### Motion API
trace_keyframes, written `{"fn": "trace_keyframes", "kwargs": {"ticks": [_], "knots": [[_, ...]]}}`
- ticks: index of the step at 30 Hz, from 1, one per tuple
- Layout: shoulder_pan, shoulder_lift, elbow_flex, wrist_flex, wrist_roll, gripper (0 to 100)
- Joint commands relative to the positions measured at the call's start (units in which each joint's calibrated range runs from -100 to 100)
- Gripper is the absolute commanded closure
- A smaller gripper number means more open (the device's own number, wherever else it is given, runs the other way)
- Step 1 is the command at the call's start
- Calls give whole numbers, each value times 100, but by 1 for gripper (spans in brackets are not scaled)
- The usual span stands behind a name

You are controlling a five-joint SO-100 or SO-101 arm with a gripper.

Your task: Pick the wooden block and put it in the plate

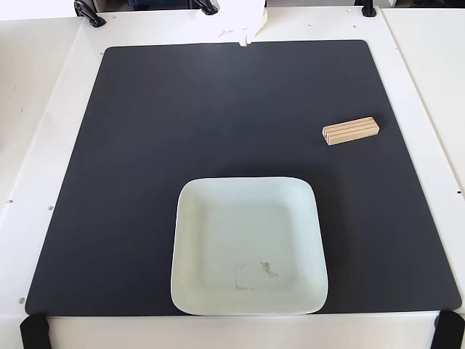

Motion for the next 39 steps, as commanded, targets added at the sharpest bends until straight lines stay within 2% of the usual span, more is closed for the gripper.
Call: {"fn": "trace_keyframes", "kwargs": {"ticks": [1,9,15,19,26,34,36,39], "knots": [[-419,1200,-1538,7,-482,99],[-1818,3827,-4984,-1,-2457,99],[-2109,5793,-7008,-81,-3547,99],[-2020,6937,-7782,-187,-3835,99],[-1673,8437,-8241,-1150,-4412,99],[-1550,8877,-7899,-1133,-4465,98],[-1516,8852,-7701,-1133,-4438,94],[-1482,8793,-7413,-1133,-4310,82]]}}
